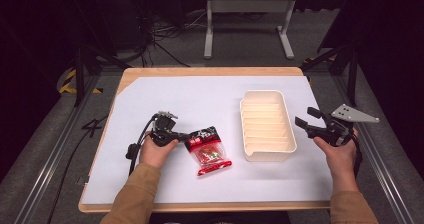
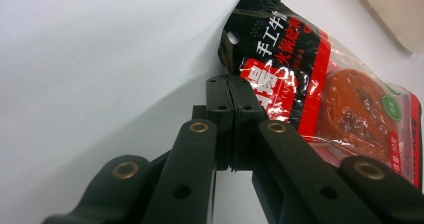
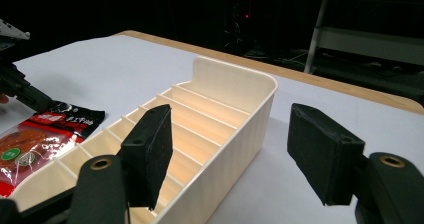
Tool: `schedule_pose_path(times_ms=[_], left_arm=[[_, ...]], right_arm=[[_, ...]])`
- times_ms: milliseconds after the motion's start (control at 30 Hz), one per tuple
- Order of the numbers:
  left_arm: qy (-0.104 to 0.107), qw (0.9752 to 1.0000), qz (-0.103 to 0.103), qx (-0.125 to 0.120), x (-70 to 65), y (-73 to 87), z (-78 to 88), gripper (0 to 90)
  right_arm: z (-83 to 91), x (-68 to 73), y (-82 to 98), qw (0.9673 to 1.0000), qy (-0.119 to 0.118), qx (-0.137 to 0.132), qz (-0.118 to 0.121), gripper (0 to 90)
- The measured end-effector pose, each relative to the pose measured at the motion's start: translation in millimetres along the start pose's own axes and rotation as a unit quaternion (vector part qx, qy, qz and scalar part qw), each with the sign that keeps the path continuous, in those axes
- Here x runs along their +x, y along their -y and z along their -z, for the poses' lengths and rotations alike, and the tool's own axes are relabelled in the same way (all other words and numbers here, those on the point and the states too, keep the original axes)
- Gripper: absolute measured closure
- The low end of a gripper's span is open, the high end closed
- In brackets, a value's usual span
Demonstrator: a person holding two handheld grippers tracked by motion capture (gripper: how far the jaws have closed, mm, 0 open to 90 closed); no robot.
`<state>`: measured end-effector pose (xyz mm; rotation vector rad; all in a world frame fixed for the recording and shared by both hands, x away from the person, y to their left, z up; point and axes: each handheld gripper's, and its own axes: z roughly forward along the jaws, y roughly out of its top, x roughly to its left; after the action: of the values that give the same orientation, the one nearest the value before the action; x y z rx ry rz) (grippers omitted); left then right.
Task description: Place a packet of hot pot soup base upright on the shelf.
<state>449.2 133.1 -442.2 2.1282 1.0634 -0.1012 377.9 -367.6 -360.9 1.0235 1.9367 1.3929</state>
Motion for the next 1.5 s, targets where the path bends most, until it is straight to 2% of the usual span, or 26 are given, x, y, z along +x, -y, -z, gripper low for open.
schedule_pose_path(times_ms=[167,367,567,667,800,867,1067,1100,1200,1367,1500], left_arm=[[0.000,1.0000,0.002,-0.007,-1.8,0.1,0.4,89.9],[0.001,0.9999,-0.006,-0.014,-4.5,-0.3,4.9,90.0],[0.004,0.9990,-0.026,-0.036,-12.3,-1.8,18.8,90.0],[0.000,0.9979,-0.044,-0.047,-21.7,-4.6,28.3,90.0],[0.001,0.9967,-0.055,-0.059,-27.1,-5.8,35.6,90.0],[0.006,0.9951,-0.069,-0.070,-34.8,-5.7,43.7,90.0],[0.009,0.9902,-0.105,-0.091,-51.0,-4.6,62.4,90.0],[0.009,0.9902,-0.105,-0.091,-51.0,-4.6,62.4,90.0],[0.011,0.9869,-0.124,-0.103,-62.0,-5.3,72.0,90.0],[0.011,0.9795,-0.167,-0.111,-83.6,-5.4,82.0,90.0],[0.011,0.9726,-0.199,-0.119,-98.8,-6.8,91.6,90.0]], right_arm=[[1.9,-0.9,-0.1,1.0000,0.000,-0.003,-0.002,34.7],[1.5,-1.1,-0.5,1.0000,-0.001,-0.003,-0.002,34.8],[0.5,-0.1,-1.7,1.0000,-0.003,-0.003,0.000,36.2],[-0.7,0.7,-2.5,1.0000,-0.007,0.000,0.004,39.0],[-1.1,1.4,-4.5,0.9998,-0.017,0.002,0.006,43.0],[-0.9,1.6,-5.3,0.9998,-0.020,0.003,0.008,46.6],[-1.3,1.6,-7.5,0.9985,-0.052,0.009,0.009,58.4],[-1.3,1.6,-7.5,0.9985,-0.052,0.009,0.009,58.4],[-2.2,2.4,-9.7,0.9975,-0.069,0.010,0.010,61.3],[-4.6,7.3,-12.9,0.9959,-0.087,0.017,0.018,66.0],[-6.2,12.8,-15.7,0.9944,-0.099,0.025,0.030,68.3]])
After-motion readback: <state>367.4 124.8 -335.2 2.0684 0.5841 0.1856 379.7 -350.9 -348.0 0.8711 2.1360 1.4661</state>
